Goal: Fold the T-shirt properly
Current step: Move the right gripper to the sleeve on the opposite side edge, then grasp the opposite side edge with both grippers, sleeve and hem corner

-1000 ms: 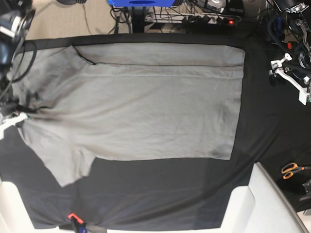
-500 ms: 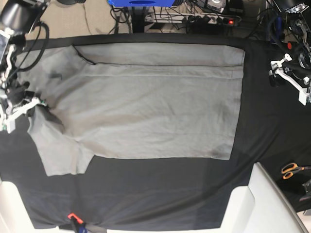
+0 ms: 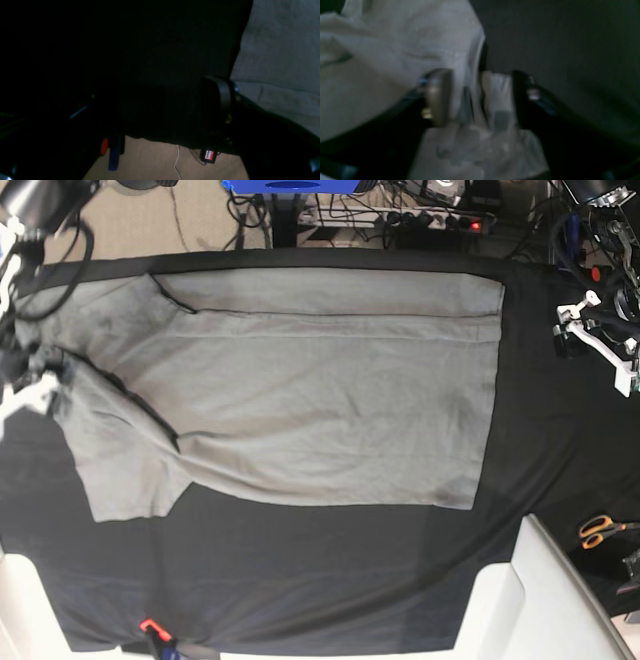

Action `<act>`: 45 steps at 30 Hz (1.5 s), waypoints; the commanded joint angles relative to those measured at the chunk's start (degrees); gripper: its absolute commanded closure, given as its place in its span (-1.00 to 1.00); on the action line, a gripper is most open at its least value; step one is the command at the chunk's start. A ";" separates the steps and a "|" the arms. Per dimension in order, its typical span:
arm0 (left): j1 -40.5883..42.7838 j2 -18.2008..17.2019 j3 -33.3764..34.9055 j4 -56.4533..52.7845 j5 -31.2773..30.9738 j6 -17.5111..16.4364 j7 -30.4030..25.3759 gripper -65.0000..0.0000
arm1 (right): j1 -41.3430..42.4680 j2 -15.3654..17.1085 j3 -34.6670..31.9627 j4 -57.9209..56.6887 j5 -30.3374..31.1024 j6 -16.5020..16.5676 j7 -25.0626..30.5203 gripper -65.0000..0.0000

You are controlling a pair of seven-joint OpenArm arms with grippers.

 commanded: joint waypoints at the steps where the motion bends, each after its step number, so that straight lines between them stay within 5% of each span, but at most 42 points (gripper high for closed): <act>1: -0.27 -1.18 -0.36 1.04 -0.46 0.17 -0.86 -0.49 | 2.59 1.38 -0.22 -0.67 0.74 0.23 1.47 -0.25; 6: -0.18 -1.18 -0.36 1.12 -0.46 0.17 -0.86 -0.50 | 13.58 7.80 -3.48 -18.43 0.74 0.23 3.58 -0.24; 13: -0.09 -1.44 -0.36 0.86 -0.46 0.17 -0.86 -0.50 | 25.98 15.18 -10.86 -52.80 0.74 0.23 22.04 -0.24; 17: -0.09 -1.44 -0.36 0.77 -0.46 0.17 -0.86 -0.50 | 30.11 16.15 -14.38 -64.93 0.74 0.23 29.25 -0.25; 26: -0.27 -1.53 -0.36 0.77 -0.46 0.17 -0.86 -0.50 | 30.90 13.51 -18.95 -67.22 0.83 0.23 30.48 -0.21; 35: -7.30 -1.53 0.00 -3.18 -0.37 0.26 -0.86 -0.51 | 30.90 12.45 -18.95 -65.02 0.83 0.32 30.57 1.00; 41: -18.38 -3.11 9.58 -15.31 -0.37 0.35 -0.95 -0.57 | 30.81 12.45 -18.86 -65.02 0.83 0.32 30.57 0.98; 45: -26.82 -3.11 11.69 -26.04 -0.37 2.46 -1.56 -0.97 | 30.64 12.45 -18.95 -65.02 0.83 0.32 30.57 0.98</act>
